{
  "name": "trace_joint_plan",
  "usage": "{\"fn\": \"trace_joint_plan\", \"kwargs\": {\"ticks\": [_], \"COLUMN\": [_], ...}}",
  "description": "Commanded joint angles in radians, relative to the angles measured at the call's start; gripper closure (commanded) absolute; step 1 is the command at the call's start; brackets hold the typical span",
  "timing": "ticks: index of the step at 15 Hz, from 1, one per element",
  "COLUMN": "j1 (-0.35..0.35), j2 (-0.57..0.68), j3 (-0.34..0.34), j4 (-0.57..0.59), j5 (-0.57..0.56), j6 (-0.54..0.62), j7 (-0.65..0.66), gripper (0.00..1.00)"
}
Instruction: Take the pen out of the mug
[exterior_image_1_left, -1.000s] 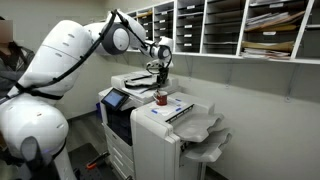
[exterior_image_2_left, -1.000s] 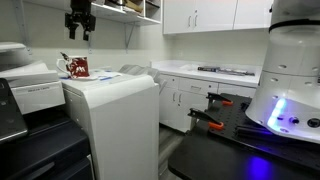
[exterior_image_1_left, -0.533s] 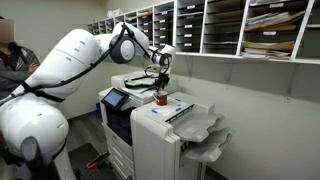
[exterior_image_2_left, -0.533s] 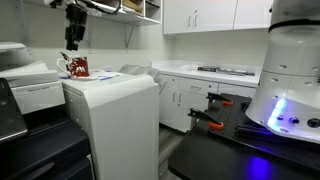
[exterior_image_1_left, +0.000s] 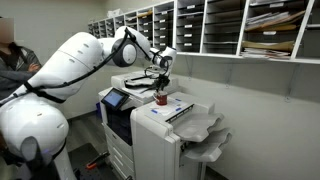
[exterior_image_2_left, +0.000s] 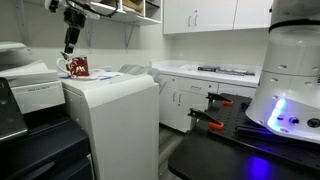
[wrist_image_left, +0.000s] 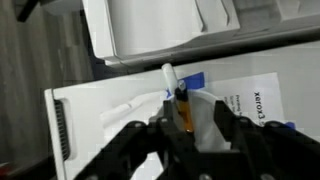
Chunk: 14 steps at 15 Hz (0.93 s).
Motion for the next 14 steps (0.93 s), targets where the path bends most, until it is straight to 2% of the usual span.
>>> {"fn": "trace_joint_plan", "kwargs": {"ticks": [1,4,6,7,8,12,14], "j1": [-0.008,-0.006,-0.004,-0.003,-0.003,-0.004,-0.006], "j2": [0.023,0.029,0.038,0.045,0.050,0.064,0.073], "j3": [0.006,0.006,0.002,0.000,-0.001,-0.004,0.000], "j4": [0.035,0.029,0.028,0.032,0.038,0.046,0.049], "j5": [0.012,0.004,-0.001,-0.004,-0.005,-0.012,-0.010], "j6": [-0.015,-0.024,-0.026,-0.031,-0.031,-0.032,-0.034], "j7": [-0.002,-0.018,-0.016,-0.013,-0.013,-0.019,-0.029], "gripper": [0.48,0.48,0.55,0.63,0.62,0.77,0.72]}}
